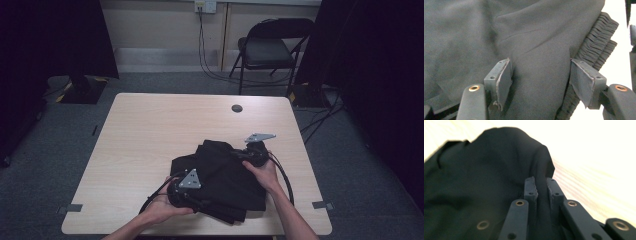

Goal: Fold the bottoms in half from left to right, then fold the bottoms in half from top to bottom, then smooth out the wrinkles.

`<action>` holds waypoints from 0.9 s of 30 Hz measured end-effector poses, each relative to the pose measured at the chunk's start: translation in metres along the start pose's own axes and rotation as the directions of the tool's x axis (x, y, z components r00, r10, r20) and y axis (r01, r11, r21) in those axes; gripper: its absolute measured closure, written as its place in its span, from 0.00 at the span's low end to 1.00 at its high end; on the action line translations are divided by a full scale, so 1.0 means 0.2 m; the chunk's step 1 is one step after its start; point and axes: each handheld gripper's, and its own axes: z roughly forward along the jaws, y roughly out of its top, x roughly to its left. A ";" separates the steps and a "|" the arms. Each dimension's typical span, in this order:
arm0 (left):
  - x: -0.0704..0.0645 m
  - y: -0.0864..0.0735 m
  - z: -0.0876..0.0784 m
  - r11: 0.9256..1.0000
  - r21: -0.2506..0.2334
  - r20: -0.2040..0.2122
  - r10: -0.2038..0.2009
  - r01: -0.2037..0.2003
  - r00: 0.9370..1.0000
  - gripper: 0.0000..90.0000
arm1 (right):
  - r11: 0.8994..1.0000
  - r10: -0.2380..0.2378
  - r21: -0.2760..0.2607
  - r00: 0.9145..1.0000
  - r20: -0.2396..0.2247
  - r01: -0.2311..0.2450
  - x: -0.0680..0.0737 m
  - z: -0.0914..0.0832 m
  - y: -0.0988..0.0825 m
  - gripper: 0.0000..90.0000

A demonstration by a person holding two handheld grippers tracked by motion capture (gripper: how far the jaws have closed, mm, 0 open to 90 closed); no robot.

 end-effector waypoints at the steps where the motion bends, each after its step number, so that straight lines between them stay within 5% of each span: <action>1: 0.00 0.00 0.01 1.000 0.019 0.002 0.015 -0.015 1.000 0.40 | 1.000 -0.001 -0.007 1.000 -0.002 0.001 0.00 0.00 0.01 0.90; 7: 0.01 0.00 0.05 1.000 0.014 -0.005 -0.020 0.020 1.000 0.40 | 0.999 -0.016 -0.044 0.999 -0.028 0.015 0.03 -0.02 0.06 0.90; 11: 0.01 0.01 0.06 1.000 0.023 -0.021 -0.006 0.007 1.000 0.40 | 0.998 -0.031 -0.056 0.999 -0.035 0.029 0.05 -0.03 0.07 0.90; 27: 0.05 0.04 0.12 1.000 -0.019 -0.092 -0.023 0.022 0.995 0.40 | 0.985 -0.150 -0.108 0.979 -0.137 0.136 0.33 -0.23 0.11 0.90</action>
